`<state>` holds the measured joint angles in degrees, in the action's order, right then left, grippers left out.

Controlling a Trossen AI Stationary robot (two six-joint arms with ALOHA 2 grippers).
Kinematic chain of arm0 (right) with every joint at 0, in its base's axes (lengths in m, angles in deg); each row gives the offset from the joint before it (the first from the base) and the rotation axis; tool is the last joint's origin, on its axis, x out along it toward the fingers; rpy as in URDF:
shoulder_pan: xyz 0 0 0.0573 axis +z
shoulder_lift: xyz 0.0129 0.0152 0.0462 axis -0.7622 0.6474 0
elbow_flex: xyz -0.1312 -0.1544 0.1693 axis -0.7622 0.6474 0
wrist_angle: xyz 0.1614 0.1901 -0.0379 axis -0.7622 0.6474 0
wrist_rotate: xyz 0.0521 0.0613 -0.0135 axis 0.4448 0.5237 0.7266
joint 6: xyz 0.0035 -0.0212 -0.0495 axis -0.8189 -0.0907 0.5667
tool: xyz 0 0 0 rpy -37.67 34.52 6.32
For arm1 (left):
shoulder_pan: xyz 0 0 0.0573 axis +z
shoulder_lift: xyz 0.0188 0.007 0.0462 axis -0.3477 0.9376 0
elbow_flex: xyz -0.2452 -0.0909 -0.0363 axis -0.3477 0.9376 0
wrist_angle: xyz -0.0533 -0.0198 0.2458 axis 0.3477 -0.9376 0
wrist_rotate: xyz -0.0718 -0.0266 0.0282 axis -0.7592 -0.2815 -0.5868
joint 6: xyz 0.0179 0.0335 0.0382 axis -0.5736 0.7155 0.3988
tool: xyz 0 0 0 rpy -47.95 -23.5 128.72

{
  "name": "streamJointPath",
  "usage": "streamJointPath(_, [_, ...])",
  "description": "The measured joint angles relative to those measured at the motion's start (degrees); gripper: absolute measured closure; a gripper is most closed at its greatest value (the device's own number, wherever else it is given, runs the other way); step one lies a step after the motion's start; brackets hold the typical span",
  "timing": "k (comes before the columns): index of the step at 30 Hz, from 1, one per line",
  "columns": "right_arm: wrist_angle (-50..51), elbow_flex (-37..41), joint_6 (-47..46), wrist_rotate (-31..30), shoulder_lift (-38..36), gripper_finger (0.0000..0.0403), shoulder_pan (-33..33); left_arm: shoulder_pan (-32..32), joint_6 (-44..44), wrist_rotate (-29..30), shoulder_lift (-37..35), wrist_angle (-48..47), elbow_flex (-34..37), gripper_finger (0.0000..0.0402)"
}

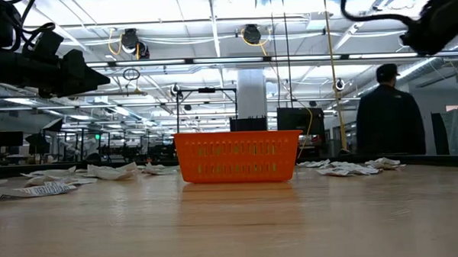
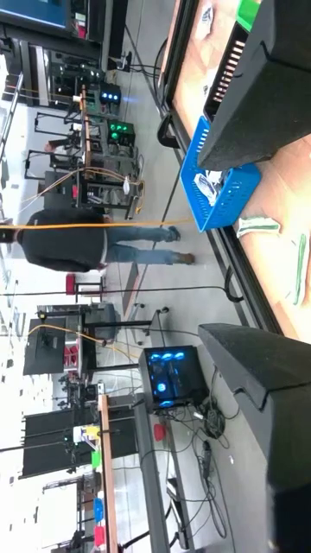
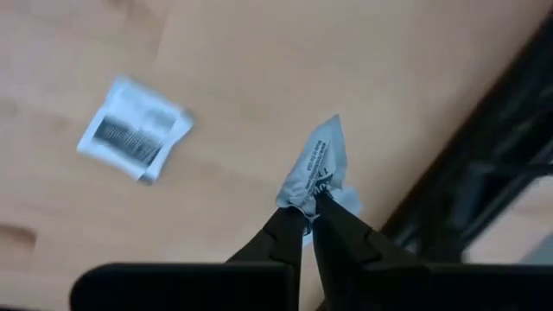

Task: Pick & Place First Aid Supplies
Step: Put the black towelette pack into the black bin

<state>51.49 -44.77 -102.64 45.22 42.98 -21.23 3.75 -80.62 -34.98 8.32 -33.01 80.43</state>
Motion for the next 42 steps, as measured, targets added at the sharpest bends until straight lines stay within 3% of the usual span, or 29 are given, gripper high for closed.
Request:
streamJointPath(11, [4.07,-1.09,27.61,-0.29,2.26,0.0384,-25.09,-0.02,0.0,0.0,0.0,0.02,0.0,0.0096])
streamJointPath(16, [3.91,-6.71,39.42,-0.27,7.41,0.0384,-36.17,0.0,0.02,0.0,-0.01,0.02,0.0,0.0096])
streamJointPath(21, [4.09,-17.28,48.57,-0.3,15.59,0.0388,-44.89,-0.01,0.0,0.0,-0.02,0.02,0.01,0.0096])
streamJointPath(35, [4.1,-55.31,61.47,-0.06,40.04,0.0389,-56.3,0.0,0.02,0.0,-0.02,0.0,0.0,0.0096])
streamJointPath(38, [3.35,-60.48,62.29,0.52,43.4,0.0389,-57.08,-0.01,0.0,0.0,-0.01,0.02,0.01,0.0096])
streamJointPath(42, [0.92,-61.18,62.51,4.49,46.33,0.0389,-56.96,-0.01,0.01,0.0,-0.01,0.02,0.0,0.0096])
